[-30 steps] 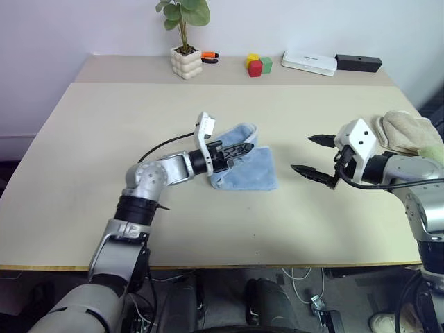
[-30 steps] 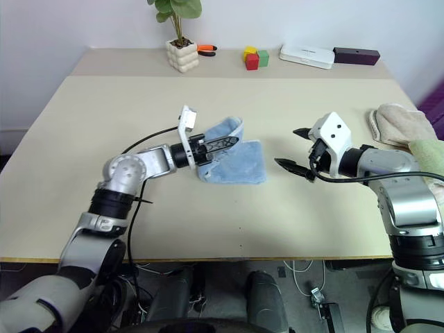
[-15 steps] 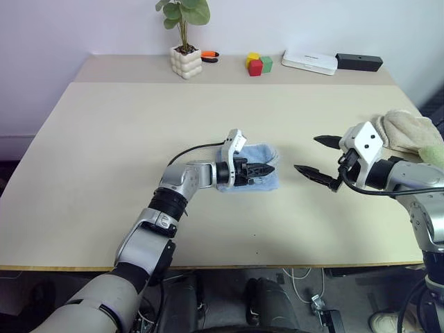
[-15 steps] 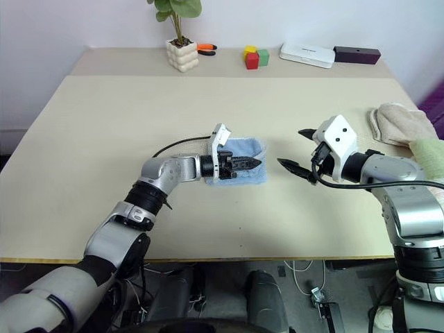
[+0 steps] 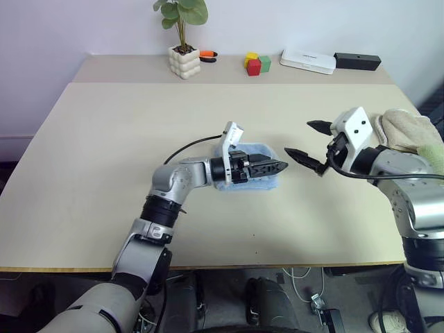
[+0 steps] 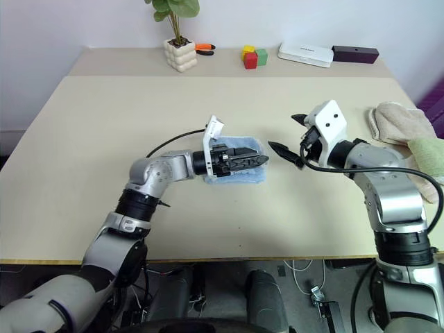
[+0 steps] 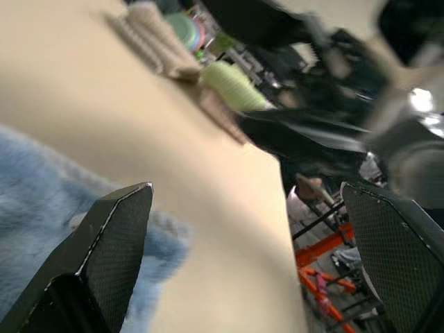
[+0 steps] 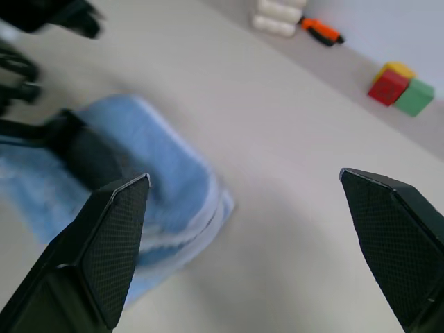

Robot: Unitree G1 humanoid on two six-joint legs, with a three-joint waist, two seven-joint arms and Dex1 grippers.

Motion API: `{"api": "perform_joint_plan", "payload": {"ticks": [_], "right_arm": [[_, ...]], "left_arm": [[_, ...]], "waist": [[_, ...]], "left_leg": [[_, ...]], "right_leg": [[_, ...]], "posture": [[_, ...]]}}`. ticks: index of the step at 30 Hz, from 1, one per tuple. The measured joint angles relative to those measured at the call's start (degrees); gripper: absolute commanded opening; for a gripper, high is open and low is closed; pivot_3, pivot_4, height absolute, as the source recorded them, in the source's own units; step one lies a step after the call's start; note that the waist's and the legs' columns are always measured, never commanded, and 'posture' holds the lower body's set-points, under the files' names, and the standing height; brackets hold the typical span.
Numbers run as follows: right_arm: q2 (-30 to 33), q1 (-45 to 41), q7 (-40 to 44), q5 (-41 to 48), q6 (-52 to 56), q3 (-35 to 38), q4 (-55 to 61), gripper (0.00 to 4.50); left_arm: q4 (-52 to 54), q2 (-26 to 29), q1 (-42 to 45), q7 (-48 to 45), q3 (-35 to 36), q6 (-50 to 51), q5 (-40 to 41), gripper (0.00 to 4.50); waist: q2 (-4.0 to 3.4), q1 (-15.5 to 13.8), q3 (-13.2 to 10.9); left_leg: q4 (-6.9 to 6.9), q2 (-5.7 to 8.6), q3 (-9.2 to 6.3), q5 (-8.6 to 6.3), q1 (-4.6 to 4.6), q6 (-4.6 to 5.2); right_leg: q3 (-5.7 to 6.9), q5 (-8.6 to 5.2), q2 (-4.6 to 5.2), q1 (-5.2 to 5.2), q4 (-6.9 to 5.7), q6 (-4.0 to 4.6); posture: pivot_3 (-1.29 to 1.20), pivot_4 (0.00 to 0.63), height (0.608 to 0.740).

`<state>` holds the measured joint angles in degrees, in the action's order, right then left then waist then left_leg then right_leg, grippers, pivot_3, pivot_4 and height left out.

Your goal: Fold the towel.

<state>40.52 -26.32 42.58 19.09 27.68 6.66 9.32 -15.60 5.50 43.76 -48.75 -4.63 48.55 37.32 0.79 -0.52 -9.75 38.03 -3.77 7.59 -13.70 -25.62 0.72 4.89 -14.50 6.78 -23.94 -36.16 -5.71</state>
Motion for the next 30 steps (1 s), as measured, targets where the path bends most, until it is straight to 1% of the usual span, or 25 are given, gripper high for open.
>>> {"api": "perform_joint_plan", "payload": {"ticks": [2, 5, 6, 7, 8, 9, 11, 13, 14, 15, 16, 19, 23, 25, 30], "right_arm": [[-1.8, -2.3, -2.2, -0.2, -0.1, 0.2, -1.2, 4.50], [-7.3, -5.3, -8.9, -0.5, 1.5, 0.7, -2.2, 4.50], [-9.1, -5.3, -10.8, -0.6, 2.4, 0.6, -2.2, 4.50], [-11.1, -5.1, -12.8, -0.6, 3.4, 0.6, -2.1, 4.25], [-13.6, -4.6, -15.1, -0.4, 4.8, 0.6, -1.5, 3.96], [-17.3, -3.9, -17.8, -0.2, 6.3, 0.4, -0.3, 3.62], [-25.2, -2.2, -23.5, -0.3, 9.0, -2.1, 2.7, 2.60], [-29.3, -1.7, -27.0, -0.6, 10.8, -5.1, 4.0, 1.51], [-30.5, -1.7, -28.5, -1.0, 11.0, -5.9, 4.5, 1.04], [-31.4, -1.8, -29.7, -1.2, 11.1, -6.4, 4.9, 0.48], [-32.3, -1.8, -31.0, -1.5, 11.2, -6.4, 5.2, 0.04], [-35.7, -1.6, -34.7, -2.7, 11.6, -6.4, 4.6, 0.04], [-38.5, -0.7, -37.0, -3.7, 11.3, -7.5, 0.1, 0.04], [-38.5, 0.0, -37.4, -4.6, 10.1, -7.5, -1.9, 0.04], [-37.9, 3.7, -38.2, -8.7, 2.5, -7.7, -10.2, 0.04]], "left_arm": [[1.5, -0.1, -0.6, 1.8, 2.3, -0.3, 0.5, 4.44], [1.8, -0.5, -0.5, 7.6, 7.8, -2.1, 0.6, 4.44], [1.8, -0.3, -0.6, 8.9, 9.0, -2.8, 0.6, 4.20], [1.8, 0.1, -0.6, 10.3, 10.0, -3.7, 0.1, 3.90], [1.6, 0.6, -0.7, 11.8, 10.6, -5.3, -0.9, 3.56], [1.3, 0.5, -0.8, 13.7, 11.7, -6.9, -1.7, 3.09], [0.4, -0.9, -1.3, 18.9, 15.1, -10.9, -2.9, 2.02], [0.0, -2.6, -1.4, 22.6, 16.2, -14.1, -4.2, 0.95], [-0.2, -3.4, -1.6, 23.8, 16.1, -15.4, -5.0, 0.43], [-0.3, -3.8, -2.0, 24.7, 16.0, -16.6, -5.7, 0.00], [-0.6, -4.2, -2.4, 25.4, 15.8, -17.3, -6.3, 0.00], [-1.5, -5.7, -3.7, 26.7, 14.2, -18.3, -8.9, 0.00], [-1.9, -9.0, -4.0, 26.8, 10.0, -18.4, -10.5, 0.00], [-2.8, -9.1, -4.4, 27.0, 8.9, -18.8, -12.0, 0.00], [-6.8, -7.8, -5.0, 27.0, 5.9, -21.3, -16.5, 0.00]], "waist": [[0.00, -0.1, 0.0], [0.00, 0.0, 0.0], [0.00, 0.0, 0.0], [0.00, 0.0, 0.0], [0.00, -0.1, 0.0], [-0.01, 0.0, 0.0], [-0.02, 0.2, 0.0], [-0.02, 0.1, 0.0], [-0.02, -0.2, 0.0], [-0.02, -0.3, 0.0], [-0.01, -0.2, 0.0], [0.00, -0.1, 0.0], [0.00, 0.0, 0.0], [-0.01, 0.4, 0.0], [-0.03, 1.2, 0.0]], "left_leg": [[0.04, 0.00, 0.00, 0.01, 0.00, 0.00], [0.04, 0.00, 0.00, 0.01, 0.04, -0.01], [0.04, 0.00, 0.01, 0.03, 0.04, -0.04], [0.03, 0.00, 0.05, 0.08, 0.02, -0.11], [0.01, 0.01, 0.06, 0.19, 0.03, -0.31], [0.00, 0.00, 0.06, 0.21, 0.03, -0.35], [-0.02, -0.02, 0.06, 0.24, 0.00, -0.39], [0.00, 0.01, 0.06, 0.24, -0.15, -0.39], [0.04, 0.04, 0.05, 0.24, -0.20, -0.39], [0.09, 0.05, 0.05, 0.24, -0.20, -0.37], [0.10, 0.06, 0.06, 0.23, -0.20, -0.35], [0.11, 0.06, 0.05, 0.22, -0.19, -0.34], [0.08, 0.06, 0.05, 0.22, -0.21, -0.35], [0.05, 0.05, 0.06, 0.22, -0.19, -0.34], [-0.01, 0.05, 0.07, 0.22, -0.16, -0.35]], "right_leg": [[0.00, 0.01, 0.00, 0.02, -0.02, -0.01], [0.00, 0.04, -0.01, 0.07, -0.03, -0.07], [0.00, 0.04, -0.01, 0.07, -0.05, -0.08], [0.01, 0.07, -0.02, 0.06, -0.06, -0.12], [0.01, 0.08, -0.02, 0.06, -0.06, -0.13], [0.01, 0.08, -0.03, 0.06, -0.07, -0.14], [0.00, 0.08, -0.05, -0.01, -0.12, -0.14], [0.01, 0.09, -0.05, -0.08, -0.14, -0.16], [0.02, 0.11, -0.05, -0.07, -0.12, -0.20], [0.01, 0.12, -0.04, -0.04, -0.10, -0.22], [0.01, 0.13, -0.04, -0.01, -0.05, -0.23], [0.01, 0.14, -0.05, 0.00, -0.05, -0.23], [0.01, 0.14, -0.06, -0.03, -0.05, -0.23], [0.02, 0.14, -0.07, -0.05, -0.06, -0.23], [0.01, 0.13, -0.09, -0.05, -0.08, -0.24]], "posture": [[0.00, 0.150, 0.735], [0.00, 0.150, 0.735], [0.00, 0.150, 0.735], [0.00, 0.150, 0.735], [0.00, 0.150, 0.735], [0.00, 0.150, 0.735], [0.00, 0.150, 0.735], [0.00, 0.150, 0.735], [0.00, 0.150, 0.735], [0.00, 0.150, 0.735], [0.00, 0.150, 0.735], [0.00, 0.150, 0.735], [0.00, 0.150, 0.735], [0.00, 0.150, 0.735], [0.00, 0.150, 0.735]]}}
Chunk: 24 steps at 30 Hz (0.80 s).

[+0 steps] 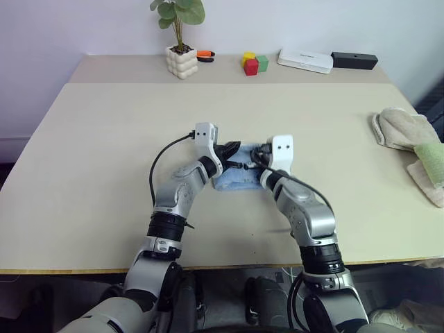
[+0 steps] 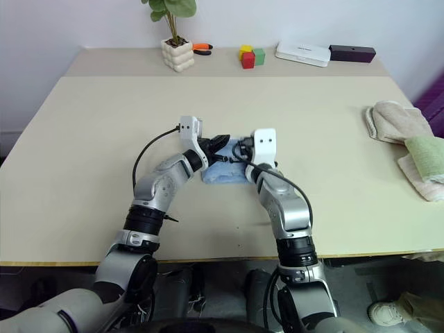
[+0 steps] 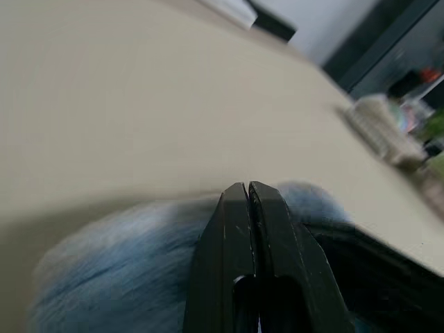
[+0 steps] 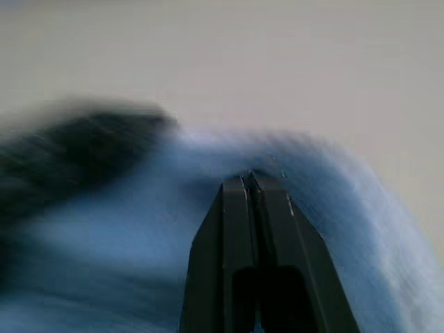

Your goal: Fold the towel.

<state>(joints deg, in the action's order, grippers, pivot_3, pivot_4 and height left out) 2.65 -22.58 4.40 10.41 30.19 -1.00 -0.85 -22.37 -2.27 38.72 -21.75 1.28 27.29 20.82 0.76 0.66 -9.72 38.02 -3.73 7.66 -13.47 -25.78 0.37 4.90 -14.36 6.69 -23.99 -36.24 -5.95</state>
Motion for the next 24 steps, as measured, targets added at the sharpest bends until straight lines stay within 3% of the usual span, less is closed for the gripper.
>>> {"api": "perform_joint_plan", "payload": {"ticks": [7, 15, 18, 19, 21, 24], "right_arm": [[2.2, 2.2, -0.1, -3.5, -7.5, -0.8, -1.8, 0.04], [3.0, 2.2, -0.9, -3.9, -7.9, -0.1, -1.7, 0.04], [3.0, 2.2, -0.7, -2.1, -6.8, 2.8, -1.6, 0.80], [3.0, 2.2, -0.5, -1.3, -6.3, 3.8, -1.5, 1.35], [4.3, 1.9, 1.1, 0.2, -4.4, 5.2, -1.0, 2.35], [8.5, -1.3, 4.8, 4.1, 0.0, 8.1, 0.6, 3.90]], "left_arm": [[-1.7, 2.6, -1.1, -2.0, -1.6, -3.8, -3.4, 0.00], [-1.7, 3.2, -1.6, -3.1, -1.7, -4.4, -4.1, 0.00], [-1.4, 4.1, -1.7, -4.5, -1.7, -5.0, -3.8, 0.00], [-0.7, 4.6, -2.1, -5.7, -1.6, -4.9, -3.6, 0.25], [2.0, 5.8, -3.1, -8.4, -1.1, -3.6, -1.5, 0.86], [6.6, 8.7, -3.2, -11.7, -0.8, -3.6, -0.2, 2.29]], "waist": [[-0.01, 0.0, 0.0], [-0.01, 0.0, 0.1], [-0.02, 0.1, 0.1], [-0.02, 0.1, 0.0], [-0.06, 0.2, 0.0], [-0.11, 0.2, 0.0]], "left_leg": [[0.00, -0.02, -0.04, -0.20, 0.33, 0.31], [0.01, -0.03, -0.05, -0.20, 0.36, 0.32], [0.01, -0.03, -0.04, -0.20, 0.36, 0.32], [0.01, -0.04, -0.04, -0.20, 0.36, 0.32], [0.00, -0.06, -0.04, -0.20, 0.32, 0.32], [0.02, -0.06, -0.03, -0.19, 0.27, 0.31]], "right_leg": [[0.00, -0.01, 0.02, 0.33, 0.04, 0.00], [0.00, -0.01, 0.01, 0.35, 0.03, 0.01], [0.00, -0.01, 0.01, 0.34, 0.03, 0.01], [0.00, -0.01, 0.01, 0.33, 0.03, 0.01], [0.00, -0.01, 0.01, 0.29, 0.02, 0.01], [-0.01, 0.00, 0.02, 0.23, 0.00, 0.01]], "posture": [[0.00, 0.150, 0.735], [0.00, 0.150, 0.735], [0.00, 0.150, 0.735], [0.00, 0.150, 0.735], [0.00, 0.150, 0.735], [0.00, 0.150, 0.735]]}}
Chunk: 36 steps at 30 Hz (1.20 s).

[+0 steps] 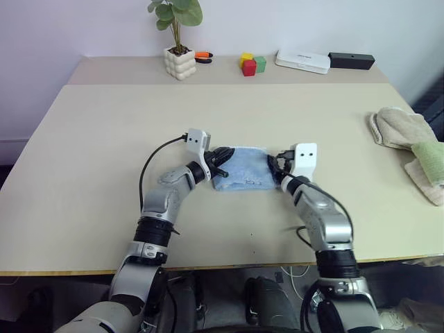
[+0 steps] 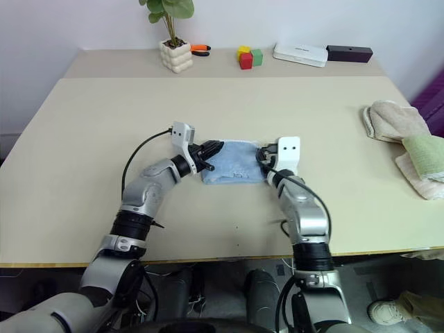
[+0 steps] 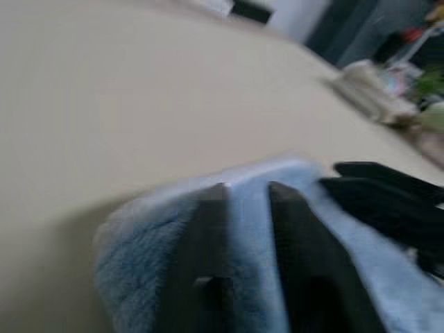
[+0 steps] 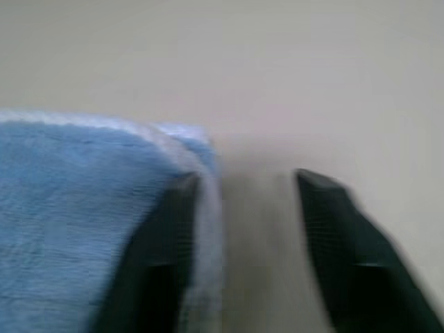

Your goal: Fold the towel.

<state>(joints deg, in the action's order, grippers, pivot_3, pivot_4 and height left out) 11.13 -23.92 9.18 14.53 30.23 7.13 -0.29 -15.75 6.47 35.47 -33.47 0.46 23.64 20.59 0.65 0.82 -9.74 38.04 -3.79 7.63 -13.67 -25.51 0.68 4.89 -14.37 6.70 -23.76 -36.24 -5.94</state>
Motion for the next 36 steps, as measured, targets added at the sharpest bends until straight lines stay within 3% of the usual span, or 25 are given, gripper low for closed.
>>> {"api": "perform_joint_plan", "payload": {"ticks": [1, 4, 5, 9, 16, 21, 30, 33, 36], "right_arm": [[1.3, -1.4, 0.8, 1.2, 1.2, 1.4, 0.6, 4.42], [5.4, -5.1, 3.5, 5.8, 6.1, 5.6, 1.4, 4.50], [6.9, -6.1, 4.8, 8.2, 9.5, 7.0, 1.4, 4.50], [8.2, -9.3, 6.0, 20.2, 26.5, 14.2, 1.0, 4.50], [12.0, -9.4, 8.6, 26.3, 40.5, 12.3, 1.4, 4.50], [12.3, -8.0, 9.3, 26.3, 44.7, 8.5, 1.7, 4.50], [8.4, -8.8, 9.2, 26.5, 46.1, 8.3, 0.8, 4.50], [6.4, -9.7, 8.7, 26.2, 45.2, 8.9, -1.7, 3.70], [5.0, -10.3, 8.0, 26.0, 44.0, 10.0, -4.8, 2.23]], "left_arm": [[0.8, 1.1, 0.2, -0.8, 0.2, -0.4, 0.0, 2.81], [1.3, 4.5, 0.9, -3.7, 0.8, -1.0, 0.2, 4.29], [1.3, 6.1, 0.9, -5.0, 0.9, -1.3, 0.2, 4.41], [1.5, 11.6, 0.8, -13.3, 0.9, -1.7, 1.9, 4.41], [5.2, 19.9, -2.9, -29.1, 2.3, -0.8, 8.4, 4.41], [7.9, 22.7, -5.1, -34.8, 4.6, -3.4, 10.5, 4.41], [8.1, 23.4, -5.8, -34.4, 5.4, -5.2, 10.5, 4.41], [8.3, 23.3, -6.2, -33.7, 5.4, -5.2, 10.5, 4.50], [9.5, 23.2, -6.5, -32.6, 5.4, -5.1, 10.6, 4.50]], "waist": [[-0.01, 0.0, 0.0], [-0.01, -0.1, 0.0], [-0.01, -0.1, 0.0], [-0.03, 0.0, 0.0], [-0.06, 0.1, 0.0], [-0.06, -0.1, 0.0], [-0.06, 0.1, 0.0], [-0.05, 0.3, 0.0], [-0.05, 0.3, 0.0]], "left_leg": [[-0.01, 0.00, 0.00, 0.00, 0.01, 0.00], [-0.03, 0.00, 0.01, -0.01, 0.02, 0.01], [-0.04, 0.00, 0.02, -0.01, 0.01, 0.01], [-0.06, -0.03, 0.03, -0.01, 0.00, 0.01], [-0.10, -0.04, 0.04, -0.02, -0.04, 0.02], [-0.07, -0.03, 0.03, -0.02, -0.10, 0.02], [-0.08, -0.03, 0.07, -0.02, -0.10, 0.02], [-0.08, -0.04, 0.08, -0.02, -0.08, 0.02], [-0.08, -0.04, 0.09, -0.02, -0.08, 0.02]], "right_leg": [[0.00, 0.00, 0.00, 0.00, 0.00, 0.00], [0.01, 0.00, 0.00, 0.01, 0.00, 0.01], [0.01, -0.01, -0.01, 0.00, 0.01, 0.00], [0.01, 0.00, 0.00, -0.05, -0.01, 0.02], [0.00, 0.00, 0.02, -0.14, 0.00, 0.02], [-0.01, 0.00, 0.06, -0.18, 0.00, 0.02], [0.00, 0.01, 0.04, -0.19, -0.02, 0.01], [0.00, 0.01, 0.02, -0.18, -0.04, 0.01], [-0.01, 0.01, 0.01, -0.18, -0.04, 0.01]], "posture": [[0.00, 0.150, 0.735], [0.00, 0.150, 0.735], [0.00, 0.150, 0.735], [0.00, 0.150, 0.735], [0.00, 0.150, 0.735], [0.00, 0.150, 0.735], [0.00, 0.150, 0.735], [0.00, 0.150, 0.735], [0.00, 0.150, 0.735]]}}
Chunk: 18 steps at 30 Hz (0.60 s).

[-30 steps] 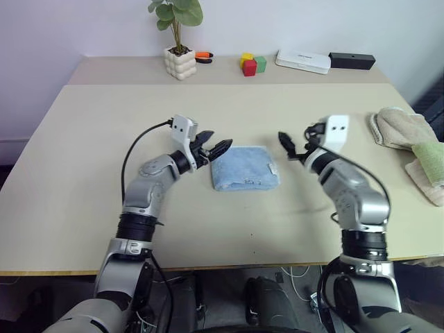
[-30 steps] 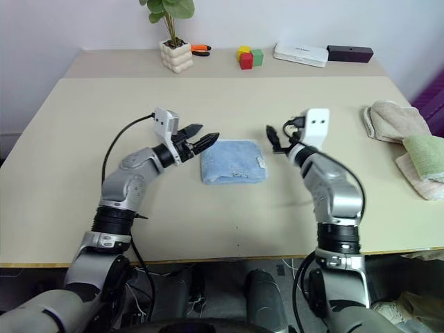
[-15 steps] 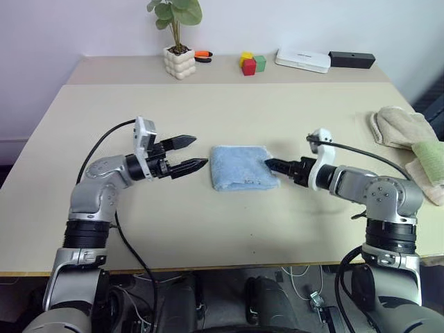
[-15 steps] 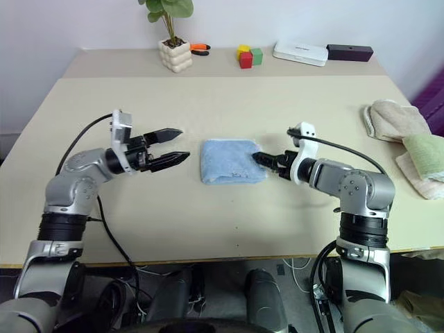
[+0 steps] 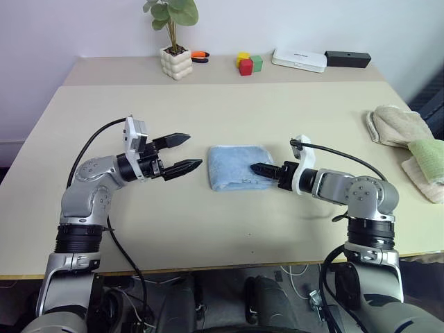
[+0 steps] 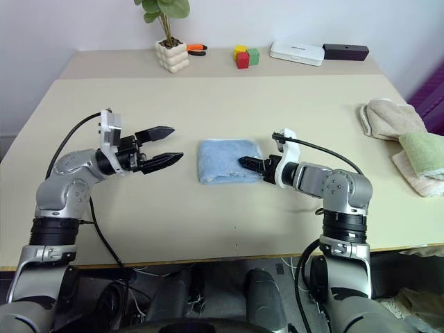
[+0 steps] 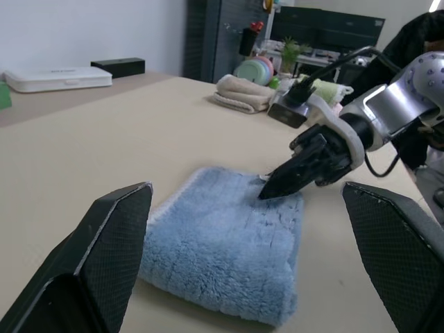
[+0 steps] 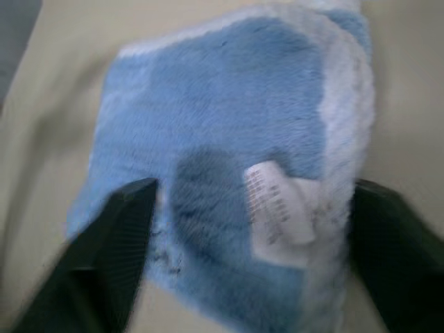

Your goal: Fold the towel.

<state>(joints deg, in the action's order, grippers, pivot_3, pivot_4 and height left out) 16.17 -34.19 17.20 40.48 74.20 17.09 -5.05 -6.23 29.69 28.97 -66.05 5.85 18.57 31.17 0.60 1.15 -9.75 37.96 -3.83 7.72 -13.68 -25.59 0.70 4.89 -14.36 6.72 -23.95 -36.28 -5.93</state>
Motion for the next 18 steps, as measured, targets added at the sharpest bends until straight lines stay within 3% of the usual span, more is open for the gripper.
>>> {"api": "perform_joint_plan", "payload": {"ticks": [3, 5, 11, 18], "right_arm": [[-2.2, -1.0, -1.2, 0.5, -0.1, 3.1, -4.0, 0.67], [-2.6, -2.1, -1.6, 1.5, 0.2, 4.9, -5.2, 0.04], [-3.4, -4.1, -6.1, 3.8, -1.6, 14.5, -8.7, 0.04], [-3.6, -4.2, -20.7, 8.2, -13.8, 31.7, -2.9, 0.04]], "left_arm": [[0.7, -0.4, -0.1, 1.2, 0.0, 0.0, 0.0, 4.50], [0.7, -0.5, -0.1, 1.6, 0.0, 0.0, 0.0, 4.50], [-0.8, -2.4, 0.8, 2.5, -0.7, -0.7, -0.6, 4.50], [-9.1, -6.7, 6.2, 1.1, -2.7, -5.5, -2.5, 4.50]], "waist": [[-0.01, 0.0, 0.0], [-0.01, -0.1, 0.0], [-0.02, -0.5, 0.0], [-0.04, -0.5, 0.0]], "left_leg": [[0.00, 0.00, 0.02, 0.00, -0.01, 0.00], [0.02, 0.00, 0.02, 0.00, -0.01, 0.00], [0.04, 0.03, 0.02, 0.00, -0.07, 0.00], [0.00, 0.04, 0.04, 0.01, -0.12, -0.01]], "right_leg": [[0.00, 0.00, 0.00, 0.00, 0.00, 0.00], [0.00, 0.00, 0.00, 0.02, 0.00, 0.00], [0.00, 0.01, 0.00, -0.01, 0.01, -0.01], [0.00, -0.01, 0.00, -0.05, 0.02, -0.03]], "posture": [[0.00, 0.150, 0.735], [0.00, 0.150, 0.735], [0.00, 0.150, 0.735], [0.00, 0.150, 0.735]]}}
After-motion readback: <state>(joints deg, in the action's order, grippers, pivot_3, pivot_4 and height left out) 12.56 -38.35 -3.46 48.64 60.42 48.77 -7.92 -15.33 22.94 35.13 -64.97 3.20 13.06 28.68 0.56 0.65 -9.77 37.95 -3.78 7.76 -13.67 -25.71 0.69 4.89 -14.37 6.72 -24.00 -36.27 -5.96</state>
